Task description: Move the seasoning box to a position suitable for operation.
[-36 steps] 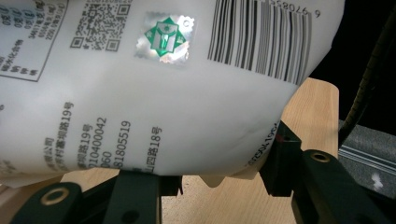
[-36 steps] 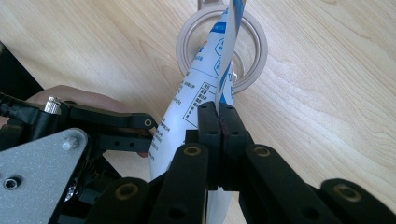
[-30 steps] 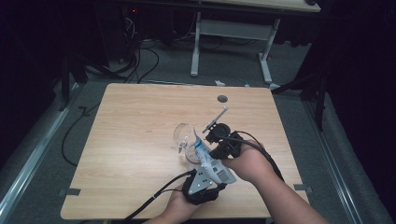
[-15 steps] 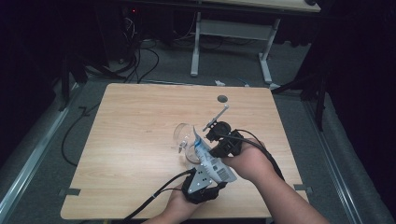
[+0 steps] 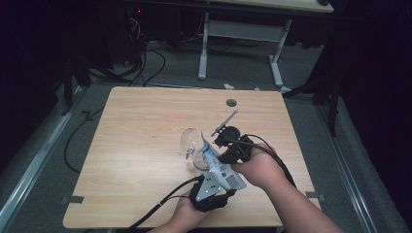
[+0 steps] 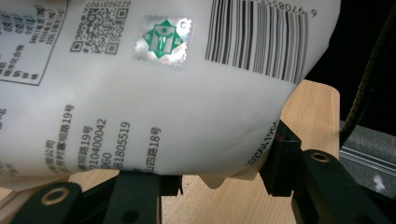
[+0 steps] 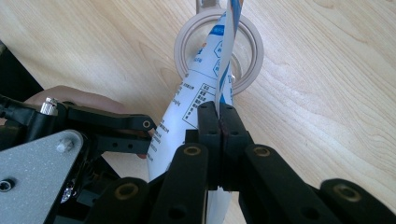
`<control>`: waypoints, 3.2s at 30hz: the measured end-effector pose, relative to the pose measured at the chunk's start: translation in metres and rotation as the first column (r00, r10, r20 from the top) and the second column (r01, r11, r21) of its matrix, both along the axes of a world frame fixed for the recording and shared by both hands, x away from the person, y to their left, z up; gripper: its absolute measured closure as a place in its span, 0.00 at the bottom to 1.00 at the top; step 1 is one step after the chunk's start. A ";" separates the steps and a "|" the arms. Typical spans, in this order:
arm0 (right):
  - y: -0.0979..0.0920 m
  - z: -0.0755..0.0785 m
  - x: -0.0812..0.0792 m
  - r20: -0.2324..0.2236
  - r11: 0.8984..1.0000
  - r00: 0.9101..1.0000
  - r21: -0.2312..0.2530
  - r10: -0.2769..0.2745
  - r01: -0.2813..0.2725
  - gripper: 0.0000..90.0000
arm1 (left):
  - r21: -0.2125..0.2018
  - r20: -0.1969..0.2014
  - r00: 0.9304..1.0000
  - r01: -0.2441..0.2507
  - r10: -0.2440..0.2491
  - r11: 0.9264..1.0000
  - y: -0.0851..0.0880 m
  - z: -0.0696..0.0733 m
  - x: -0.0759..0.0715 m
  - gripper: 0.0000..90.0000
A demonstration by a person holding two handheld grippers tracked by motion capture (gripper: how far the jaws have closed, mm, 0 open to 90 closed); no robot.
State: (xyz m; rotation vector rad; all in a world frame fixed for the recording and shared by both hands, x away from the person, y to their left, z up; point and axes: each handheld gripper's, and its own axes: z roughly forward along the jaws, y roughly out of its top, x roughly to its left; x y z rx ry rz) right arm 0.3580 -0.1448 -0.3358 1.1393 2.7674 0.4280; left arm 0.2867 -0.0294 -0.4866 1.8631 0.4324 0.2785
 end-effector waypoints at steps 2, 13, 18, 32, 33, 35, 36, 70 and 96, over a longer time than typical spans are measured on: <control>0.000 0.000 0.000 -0.004 1.000 1.000 0.000 0.001 -0.001 1.00 | -0.001 0.002 1.000 0.004 -0.004 1.000 0.000 0.000 0.000 0.64; 0.000 0.000 0.000 -0.011 1.000 1.000 0.008 -0.001 0.001 1.00 | -0.003 0.015 1.000 0.002 -0.002 1.000 0.001 -0.001 -0.002 0.64; 0.000 0.000 0.001 -0.012 1.000 1.000 0.013 -0.003 0.003 1.00 | -0.004 0.016 1.000 -0.003 0.003 1.000 0.002 0.000 -0.001 0.64; -0.002 0.001 0.002 -0.005 1.000 1.000 0.009 -0.008 0.008 1.00 | -0.021 0.014 1.000 0.001 0.000 1.000 0.000 0.002 -0.001 0.64; -0.001 0.002 0.002 -0.005 1.000 1.000 0.009 -0.006 0.006 1.00 | -0.022 0.013 1.000 0.000 0.000 1.000 0.000 0.002 -0.001 0.64; -0.001 0.002 0.002 -0.003 1.000 1.000 0.010 -0.004 0.004 1.00 | -0.023 0.012 1.000 -0.001 0.001 1.000 0.000 0.003 -0.001 0.64; -0.001 0.002 0.002 -0.003 1.000 1.000 0.009 -0.006 0.006 1.00 | -0.023 0.011 1.000 0.000 0.001 1.000 0.000 0.003 -0.001 0.64; 0.002 0.004 0.004 -0.011 1.000 1.000 0.006 -0.013 0.013 1.00 | -0.031 0.016 1.000 -0.003 0.004 1.000 0.001 0.006 -0.001 0.64; 0.003 0.008 0.006 -0.003 1.000 1.000 0.003 -0.004 0.004 1.00 | -0.039 0.014 1.000 -0.006 0.007 0.999 0.002 0.009 0.000 0.64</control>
